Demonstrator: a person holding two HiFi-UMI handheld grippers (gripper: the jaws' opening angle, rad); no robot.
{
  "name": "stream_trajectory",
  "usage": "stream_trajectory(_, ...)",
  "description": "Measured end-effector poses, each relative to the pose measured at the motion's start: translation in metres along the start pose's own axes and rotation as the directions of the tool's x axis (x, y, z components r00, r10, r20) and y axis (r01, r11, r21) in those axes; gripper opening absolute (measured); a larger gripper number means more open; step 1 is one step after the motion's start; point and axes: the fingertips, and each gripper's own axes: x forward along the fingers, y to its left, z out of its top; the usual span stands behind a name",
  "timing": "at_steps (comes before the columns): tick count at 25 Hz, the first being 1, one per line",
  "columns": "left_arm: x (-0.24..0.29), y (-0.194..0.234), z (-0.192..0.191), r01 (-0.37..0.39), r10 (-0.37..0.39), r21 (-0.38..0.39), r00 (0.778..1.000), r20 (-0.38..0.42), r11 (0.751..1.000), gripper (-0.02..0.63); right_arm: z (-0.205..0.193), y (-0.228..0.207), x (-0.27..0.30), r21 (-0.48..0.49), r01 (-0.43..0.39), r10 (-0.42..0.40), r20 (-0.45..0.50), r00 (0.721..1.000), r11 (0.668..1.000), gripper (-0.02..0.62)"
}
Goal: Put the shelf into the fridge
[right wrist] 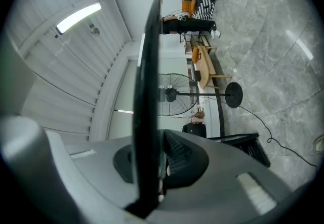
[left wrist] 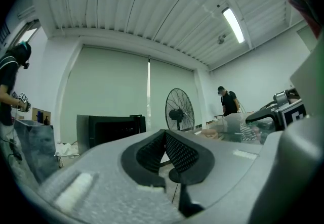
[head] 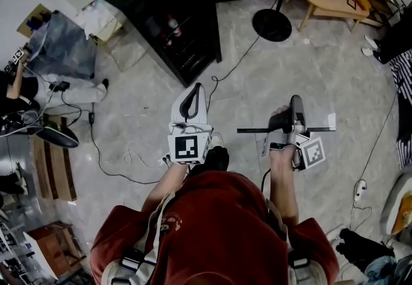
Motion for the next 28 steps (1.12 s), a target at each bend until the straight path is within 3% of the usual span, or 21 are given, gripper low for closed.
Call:
stream_trajectory(16,0.089,0.104,-0.033,-0.072,0.071,-0.017,0.996,-0.048,0.997,0.005,-0.088,-0.018,0.146,0.002,0.027,-0.026,-0.119,0.993,1.0,0.006)
stream_trajectory(22,0.088,0.144,-0.036,-0.184,0.183,-0.009,0.982,-0.05,0.983,0.005,-0.118,-0.024,0.18,0.009,0.036,-0.033,-0.211,0.977,0.999,0.006)
stream_trajectory(28,0.095,0.18,-0.04,-0.318,0.318,0.004,0.946,-0.061,0.948,0.005,-0.151,-0.035,0.227,0.037,0.054,-0.039,-0.32,0.947,0.998,0.006)
